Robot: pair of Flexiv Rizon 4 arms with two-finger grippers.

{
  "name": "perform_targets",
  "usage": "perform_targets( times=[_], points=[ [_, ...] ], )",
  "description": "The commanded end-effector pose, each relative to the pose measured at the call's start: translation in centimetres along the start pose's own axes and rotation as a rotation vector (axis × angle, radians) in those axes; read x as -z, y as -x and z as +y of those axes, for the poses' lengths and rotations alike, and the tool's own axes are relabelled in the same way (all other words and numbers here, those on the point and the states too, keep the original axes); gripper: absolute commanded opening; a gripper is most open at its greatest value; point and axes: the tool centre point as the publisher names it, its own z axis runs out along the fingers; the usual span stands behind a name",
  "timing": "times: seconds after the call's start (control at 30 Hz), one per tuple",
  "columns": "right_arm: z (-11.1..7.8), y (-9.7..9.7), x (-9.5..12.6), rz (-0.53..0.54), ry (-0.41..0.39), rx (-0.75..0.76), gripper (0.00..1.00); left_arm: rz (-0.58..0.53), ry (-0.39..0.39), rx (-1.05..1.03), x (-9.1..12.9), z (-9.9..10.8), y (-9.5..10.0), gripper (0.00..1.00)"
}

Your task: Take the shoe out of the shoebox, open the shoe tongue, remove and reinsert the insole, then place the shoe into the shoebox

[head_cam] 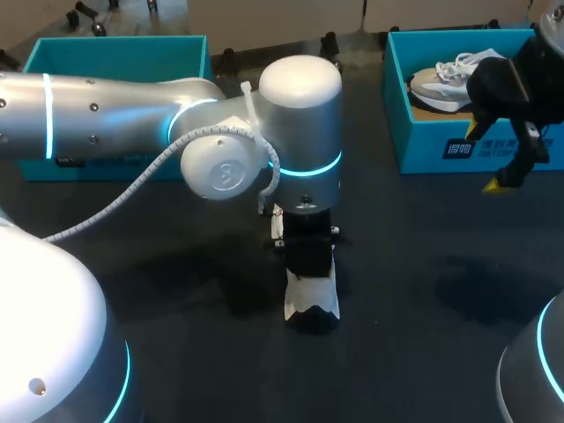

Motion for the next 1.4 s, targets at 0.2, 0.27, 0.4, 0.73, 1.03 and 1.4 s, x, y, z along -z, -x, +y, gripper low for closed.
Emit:
perform_targets(
  times=[0.2, 0.27, 0.4, 0.73, 1.03, 1.4],
  points=[
    [0.1, 0.2, 0.0, 0.004, -0.004, -0.002, 1.0, 0.01, 0.002, 0.015, -1.8, -0.5, 0.4, 0.0],
    [0.1, 0.2, 0.0, 0.004, -0.004, -0.002, 1.0, -0.004, 0.004, 0.014, -1.0, -0.4, 0.7, 0.0],
    [0.1, 0.2, 0.0, 0.004, -0.004, -0.002, 1.0, -0.032, 0.022, 0.028, 0.7, 0.4, 0.8, 0.0],
    [0.1, 0.2, 0.0, 0.004, -0.004, -0.002, 1.0, -0.049, 0.166, 0.053, 1.0, 3.1, 0.9, 0.0],
    [0.1, 0.2, 0.0, 0.004, -0.004, -0.002, 1.0, -0.042, 0.241, 0.064, -0.7, 2.9, 0.6, 0.0],
    [0.1, 0.2, 0.0, 0.004, -0.004, -0.002, 1.0, -0.07, 0.298, 0.068, 3.2, 3.4, 0.4, 0.0]
  ],
)
